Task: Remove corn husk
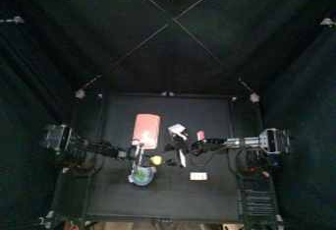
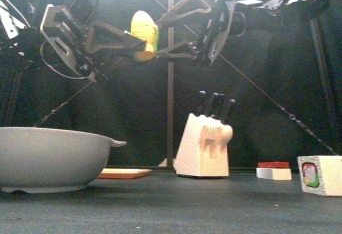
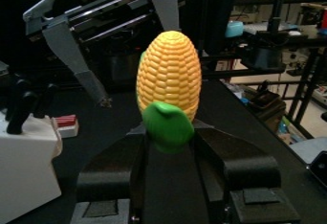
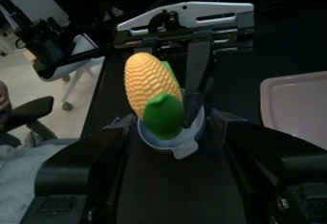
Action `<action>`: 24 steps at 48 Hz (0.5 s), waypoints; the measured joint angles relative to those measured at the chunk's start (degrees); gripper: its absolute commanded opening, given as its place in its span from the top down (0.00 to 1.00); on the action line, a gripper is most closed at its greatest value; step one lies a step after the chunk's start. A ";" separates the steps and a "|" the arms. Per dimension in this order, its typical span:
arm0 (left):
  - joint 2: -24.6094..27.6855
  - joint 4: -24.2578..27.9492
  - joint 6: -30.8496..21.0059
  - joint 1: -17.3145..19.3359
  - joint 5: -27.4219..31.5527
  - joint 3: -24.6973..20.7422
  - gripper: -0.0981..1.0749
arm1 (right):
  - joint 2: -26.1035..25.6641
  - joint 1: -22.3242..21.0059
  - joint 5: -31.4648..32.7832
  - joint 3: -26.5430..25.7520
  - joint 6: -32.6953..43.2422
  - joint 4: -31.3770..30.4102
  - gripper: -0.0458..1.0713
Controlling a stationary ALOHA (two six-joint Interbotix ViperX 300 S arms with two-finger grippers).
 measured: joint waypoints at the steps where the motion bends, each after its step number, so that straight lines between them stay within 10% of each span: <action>1: 0.00 0.00 -0.09 0.09 0.00 0.09 0.42 | 0.00 0.00 0.00 0.00 0.00 -0.09 0.11; 24: 0.09 -0.26 -0.09 0.09 0.00 0.00 0.42 | 0.26 0.00 -0.09 -0.09 -0.09 -0.35 0.24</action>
